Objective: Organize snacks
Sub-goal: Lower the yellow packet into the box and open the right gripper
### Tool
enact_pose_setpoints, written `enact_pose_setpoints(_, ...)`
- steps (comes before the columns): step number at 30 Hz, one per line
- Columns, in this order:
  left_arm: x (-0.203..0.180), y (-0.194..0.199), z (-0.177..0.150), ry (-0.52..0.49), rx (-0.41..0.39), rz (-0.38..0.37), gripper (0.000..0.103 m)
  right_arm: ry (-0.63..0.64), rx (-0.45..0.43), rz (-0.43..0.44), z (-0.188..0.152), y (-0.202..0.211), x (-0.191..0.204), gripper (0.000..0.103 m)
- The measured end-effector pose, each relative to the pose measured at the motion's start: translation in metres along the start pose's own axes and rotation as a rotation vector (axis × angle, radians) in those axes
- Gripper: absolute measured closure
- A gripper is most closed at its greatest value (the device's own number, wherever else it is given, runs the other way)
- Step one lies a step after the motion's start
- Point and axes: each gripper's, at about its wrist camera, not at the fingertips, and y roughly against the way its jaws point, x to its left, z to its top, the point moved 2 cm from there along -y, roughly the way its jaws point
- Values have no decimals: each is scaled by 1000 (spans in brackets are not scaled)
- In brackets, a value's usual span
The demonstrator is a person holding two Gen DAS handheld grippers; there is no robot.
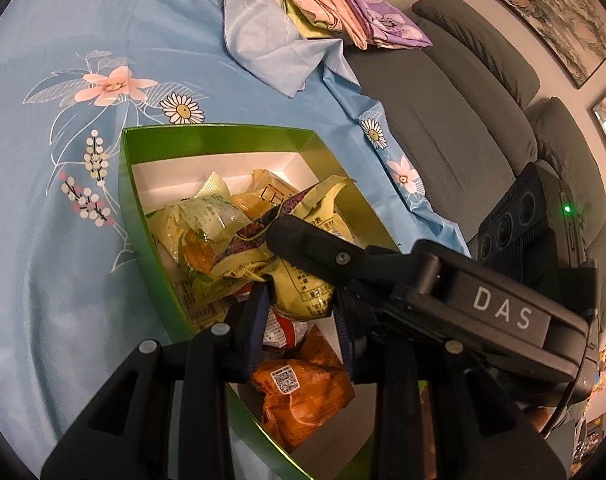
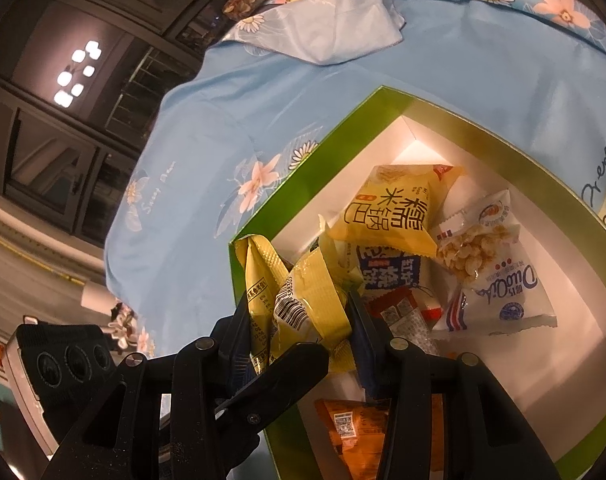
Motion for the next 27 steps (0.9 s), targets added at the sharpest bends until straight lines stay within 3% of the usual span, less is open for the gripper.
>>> enact_pose_setpoints(18,1,-2,-2,8,16,11,71,-27,1,-49,0,-4,-6,57)
enact_pose_setpoints(27,-3,13,-4,-18,-1,75,57,-47,-22,-86,0,2,-10,57)
